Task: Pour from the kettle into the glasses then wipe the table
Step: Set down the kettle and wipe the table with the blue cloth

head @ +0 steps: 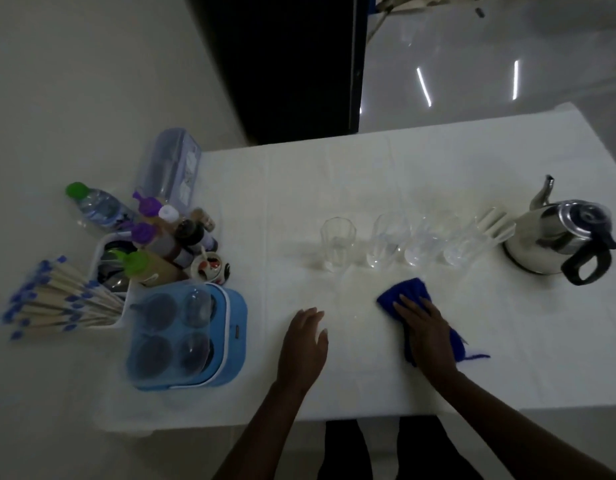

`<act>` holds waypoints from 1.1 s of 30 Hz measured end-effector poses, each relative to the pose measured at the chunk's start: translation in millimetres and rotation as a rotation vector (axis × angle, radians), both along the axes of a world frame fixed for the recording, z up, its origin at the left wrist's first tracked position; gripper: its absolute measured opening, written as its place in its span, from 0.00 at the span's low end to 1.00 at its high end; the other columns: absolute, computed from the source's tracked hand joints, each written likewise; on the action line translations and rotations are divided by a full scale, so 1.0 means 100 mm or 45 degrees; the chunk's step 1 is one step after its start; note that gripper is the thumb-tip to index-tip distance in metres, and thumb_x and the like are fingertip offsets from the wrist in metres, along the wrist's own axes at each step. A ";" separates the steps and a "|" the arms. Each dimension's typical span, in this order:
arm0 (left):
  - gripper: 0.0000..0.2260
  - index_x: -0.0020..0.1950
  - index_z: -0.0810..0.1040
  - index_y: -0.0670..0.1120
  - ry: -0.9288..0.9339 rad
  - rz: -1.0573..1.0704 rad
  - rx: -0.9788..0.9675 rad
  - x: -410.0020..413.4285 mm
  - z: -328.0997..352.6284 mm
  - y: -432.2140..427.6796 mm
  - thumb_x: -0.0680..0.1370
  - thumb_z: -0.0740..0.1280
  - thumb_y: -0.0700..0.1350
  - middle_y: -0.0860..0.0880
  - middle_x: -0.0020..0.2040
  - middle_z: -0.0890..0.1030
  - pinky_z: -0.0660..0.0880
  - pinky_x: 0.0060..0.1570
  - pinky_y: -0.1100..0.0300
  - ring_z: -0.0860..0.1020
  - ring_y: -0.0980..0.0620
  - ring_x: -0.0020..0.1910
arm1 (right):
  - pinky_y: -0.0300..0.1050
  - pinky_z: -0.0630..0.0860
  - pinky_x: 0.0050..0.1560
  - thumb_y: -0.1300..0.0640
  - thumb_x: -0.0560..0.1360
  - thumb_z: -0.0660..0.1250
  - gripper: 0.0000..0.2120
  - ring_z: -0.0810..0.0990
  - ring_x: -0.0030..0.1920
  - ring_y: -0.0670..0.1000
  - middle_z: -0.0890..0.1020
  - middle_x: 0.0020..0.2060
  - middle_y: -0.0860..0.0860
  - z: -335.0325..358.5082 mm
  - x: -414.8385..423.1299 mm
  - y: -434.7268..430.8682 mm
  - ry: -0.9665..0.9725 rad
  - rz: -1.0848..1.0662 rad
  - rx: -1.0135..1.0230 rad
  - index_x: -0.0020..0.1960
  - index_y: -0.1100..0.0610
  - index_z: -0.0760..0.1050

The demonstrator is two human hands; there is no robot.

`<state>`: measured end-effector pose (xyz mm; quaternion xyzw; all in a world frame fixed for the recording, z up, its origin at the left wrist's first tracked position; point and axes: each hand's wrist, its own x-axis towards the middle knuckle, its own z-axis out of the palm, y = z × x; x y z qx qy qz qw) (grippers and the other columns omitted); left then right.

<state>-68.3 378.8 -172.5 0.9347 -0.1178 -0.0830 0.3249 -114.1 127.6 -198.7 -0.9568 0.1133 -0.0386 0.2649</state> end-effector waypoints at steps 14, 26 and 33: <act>0.19 0.70 0.68 0.43 0.055 -0.058 -0.062 0.08 0.03 0.29 0.79 0.63 0.43 0.44 0.70 0.71 0.61 0.71 0.53 0.64 0.46 0.72 | 0.57 0.68 0.67 0.66 0.72 0.66 0.25 0.65 0.70 0.59 0.73 0.67 0.48 0.07 0.18 0.55 0.123 0.449 -0.120 0.66 0.49 0.70; 0.19 0.71 0.67 0.44 0.080 -0.053 -0.065 0.08 0.10 0.40 0.80 0.62 0.43 0.45 0.71 0.69 0.58 0.71 0.57 0.63 0.48 0.72 | 0.56 0.68 0.65 0.60 0.72 0.66 0.25 0.65 0.70 0.59 0.70 0.69 0.44 -0.02 0.01 0.90 0.156 0.758 -0.133 0.66 0.43 0.68; 0.19 0.71 0.67 0.43 0.063 -0.087 -0.015 0.15 0.05 0.48 0.80 0.62 0.42 0.43 0.70 0.70 0.59 0.71 0.54 0.64 0.45 0.72 | 0.58 0.65 0.67 0.66 0.73 0.62 0.25 0.63 0.70 0.60 0.71 0.68 0.48 0.12 0.29 0.88 0.208 0.080 -0.004 0.67 0.48 0.69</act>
